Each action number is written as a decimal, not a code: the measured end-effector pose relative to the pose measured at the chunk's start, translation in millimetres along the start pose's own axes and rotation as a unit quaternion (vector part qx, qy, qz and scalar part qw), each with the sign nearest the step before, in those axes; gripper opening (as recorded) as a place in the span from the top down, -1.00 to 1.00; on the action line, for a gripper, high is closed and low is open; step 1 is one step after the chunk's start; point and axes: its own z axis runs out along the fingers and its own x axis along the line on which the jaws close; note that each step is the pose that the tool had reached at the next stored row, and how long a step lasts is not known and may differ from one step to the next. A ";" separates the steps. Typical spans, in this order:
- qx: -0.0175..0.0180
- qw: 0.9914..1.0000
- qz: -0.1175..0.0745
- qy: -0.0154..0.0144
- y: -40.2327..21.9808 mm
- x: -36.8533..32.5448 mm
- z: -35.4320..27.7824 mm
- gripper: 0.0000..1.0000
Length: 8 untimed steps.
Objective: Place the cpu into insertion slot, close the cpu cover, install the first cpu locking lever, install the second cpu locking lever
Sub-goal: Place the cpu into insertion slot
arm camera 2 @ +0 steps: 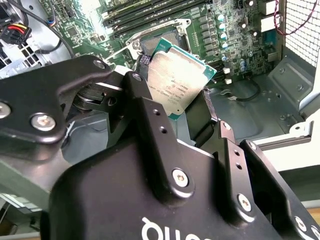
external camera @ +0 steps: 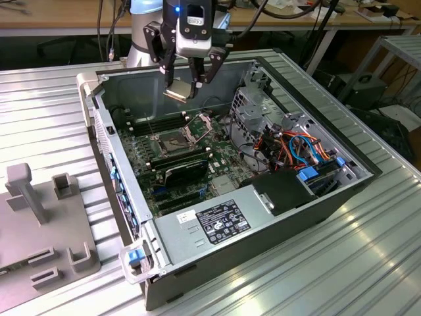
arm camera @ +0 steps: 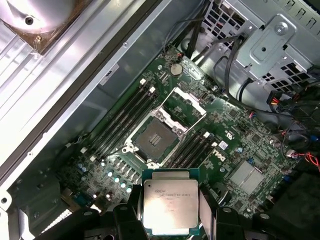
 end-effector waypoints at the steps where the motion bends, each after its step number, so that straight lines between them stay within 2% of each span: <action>1: 0.000 1.000 0.001 0.000 0.0 0.0 0.0 -0.09; 8: 0.000 1.000 0.002 0.000 0.0 0.0 0.0 -0.09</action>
